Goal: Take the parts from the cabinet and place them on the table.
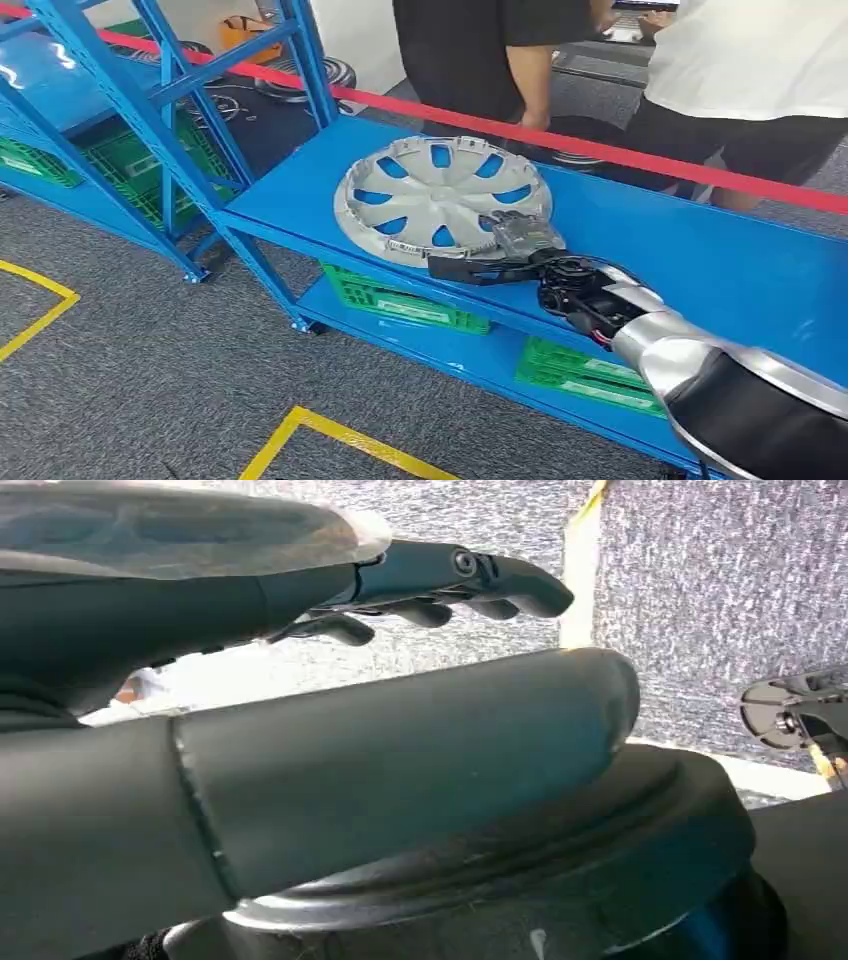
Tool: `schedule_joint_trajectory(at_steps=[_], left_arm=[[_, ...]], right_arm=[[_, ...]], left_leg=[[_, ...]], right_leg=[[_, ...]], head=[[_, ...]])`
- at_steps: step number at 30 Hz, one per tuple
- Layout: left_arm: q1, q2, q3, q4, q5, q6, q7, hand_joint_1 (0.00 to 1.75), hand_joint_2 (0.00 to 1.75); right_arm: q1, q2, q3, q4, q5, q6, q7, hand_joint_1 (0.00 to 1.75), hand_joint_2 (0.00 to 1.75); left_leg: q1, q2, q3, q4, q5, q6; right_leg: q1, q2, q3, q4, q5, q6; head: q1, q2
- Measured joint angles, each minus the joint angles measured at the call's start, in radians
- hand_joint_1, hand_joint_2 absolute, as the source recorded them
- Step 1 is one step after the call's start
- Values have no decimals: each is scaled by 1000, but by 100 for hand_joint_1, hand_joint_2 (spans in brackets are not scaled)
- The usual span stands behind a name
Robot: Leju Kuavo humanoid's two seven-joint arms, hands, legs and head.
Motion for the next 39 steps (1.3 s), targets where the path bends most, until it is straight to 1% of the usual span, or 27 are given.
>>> schedule_joint_trajectory(at_steps=[15,27,30,34,36,37,38,39], left_arm=[[2,-2,-8,0,8,-2,-1,0,0],[7,-8,-9,0,13,-2,-5,0,0],[8,-8,-9,0,19,-2,-5,0,0],[14,-12,-9,0,31,0,-6,0,0],[16,-13,-9,0,33,1,-7,0,0],[17,-14,-9,0,33,1,-8,0,0],[18,-16,-9,0,32,1,-10,0,0],[19,-16,-9,0,32,1,-13,0,0]], right_arm=[[2,-23,-1,-5,-7,6,-58,0,175],[7,-32,-1,-21,-11,11,-74,0,175],[7,-33,-2,-23,-28,25,-99,0,175],[7,-34,-7,-40,-76,66,-143,0,175],[7,-34,-11,-48,-95,75,-154,0,175],[6,-34,-13,-53,-104,77,-156,5,175],[6,-34,-16,-57,-110,79,-156,37,175],[6,-34,-20,-60,-116,82,-155,91,175]], left_leg=[[0,0,0,0,0,0],[0,0,0,0,0,0],[0,0,0,0,0,0],[0,0,0,0,0,0],[0,0,0,0,0,0],[0,0,0,0,0,0],[0,0,0,0,0,0],[0,0,0,0,0,0]], right_leg=[[0,0,1,0,0,0],[0,0,1,0,0,0],[0,0,1,0,0,0],[0,0,1,0,0,0],[0,0,1,0,0,0],[0,0,1,0,0,0],[0,0,1,0,0,0],[0,0,1,0,0,0]], head=[[0,0],[0,0],[0,0],[0,0],[0,0],[0,0],[0,0],[0,0]])
